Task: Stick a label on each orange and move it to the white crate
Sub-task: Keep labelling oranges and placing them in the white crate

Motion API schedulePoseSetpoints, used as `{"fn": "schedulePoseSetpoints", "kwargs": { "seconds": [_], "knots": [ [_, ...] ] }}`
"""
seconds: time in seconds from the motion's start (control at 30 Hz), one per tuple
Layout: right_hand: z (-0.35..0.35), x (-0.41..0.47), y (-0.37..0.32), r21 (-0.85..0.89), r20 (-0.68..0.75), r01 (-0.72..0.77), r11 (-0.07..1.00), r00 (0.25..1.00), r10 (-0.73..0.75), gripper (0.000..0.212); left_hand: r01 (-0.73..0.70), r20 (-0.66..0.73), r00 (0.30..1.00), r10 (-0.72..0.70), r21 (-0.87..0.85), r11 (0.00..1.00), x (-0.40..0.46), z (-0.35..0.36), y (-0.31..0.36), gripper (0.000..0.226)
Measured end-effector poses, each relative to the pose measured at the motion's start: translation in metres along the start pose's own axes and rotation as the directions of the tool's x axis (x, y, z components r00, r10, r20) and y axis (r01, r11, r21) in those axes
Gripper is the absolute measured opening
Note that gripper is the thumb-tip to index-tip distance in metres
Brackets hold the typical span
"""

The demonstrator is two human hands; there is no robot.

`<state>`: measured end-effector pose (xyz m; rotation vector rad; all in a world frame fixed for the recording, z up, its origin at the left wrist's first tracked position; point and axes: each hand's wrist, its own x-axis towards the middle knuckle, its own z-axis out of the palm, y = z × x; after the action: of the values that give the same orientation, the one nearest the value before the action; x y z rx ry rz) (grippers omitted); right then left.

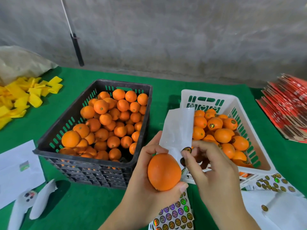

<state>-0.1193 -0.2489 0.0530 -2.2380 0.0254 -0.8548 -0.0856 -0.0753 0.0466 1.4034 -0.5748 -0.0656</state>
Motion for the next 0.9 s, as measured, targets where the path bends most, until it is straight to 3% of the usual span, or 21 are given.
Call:
{"fn": "schedulePoseSetpoints", "kwargs": {
  "seconds": [0.33, 0.53, 0.67, 0.77, 0.9],
  "knots": [
    [0.021, -0.012, 0.018, -0.124, -0.114, 0.106, 0.987, 0.986, -0.12, 0.039, 0.064, -0.127, 0.989, -0.073, -0.073, 0.995, 0.002, 0.016, -0.004, 0.066],
    [0.027, -0.02, 0.033, -0.176, -0.186, 0.231, 0.957, 0.947, -0.263, 0.035, 0.215, -0.208, 0.939, -0.274, -0.264, 0.94, 0.003, 0.029, -0.008, 0.058],
    [0.024, -0.016, 0.041, -0.187, -0.18, 0.312, 0.931, 0.921, -0.345, 0.028, 0.282, -0.186, 0.904, -0.384, -0.416, 0.865, 0.005, 0.033, -0.008, 0.071],
    [0.02, -0.014, 0.046, -0.207, -0.136, 0.318, 0.925, 0.927, -0.349, 0.024, 0.288, -0.185, 0.898, -0.399, -0.438, 0.851, 0.008, 0.033, -0.005, 0.08],
    [0.013, -0.007, 0.038, -0.208, -0.071, 0.227, 0.951, 0.967, -0.246, 0.021, 0.285, -0.171, 0.908, -0.383, -0.417, 0.863, 0.01, 0.026, -0.006, 0.068]
  ]
}}
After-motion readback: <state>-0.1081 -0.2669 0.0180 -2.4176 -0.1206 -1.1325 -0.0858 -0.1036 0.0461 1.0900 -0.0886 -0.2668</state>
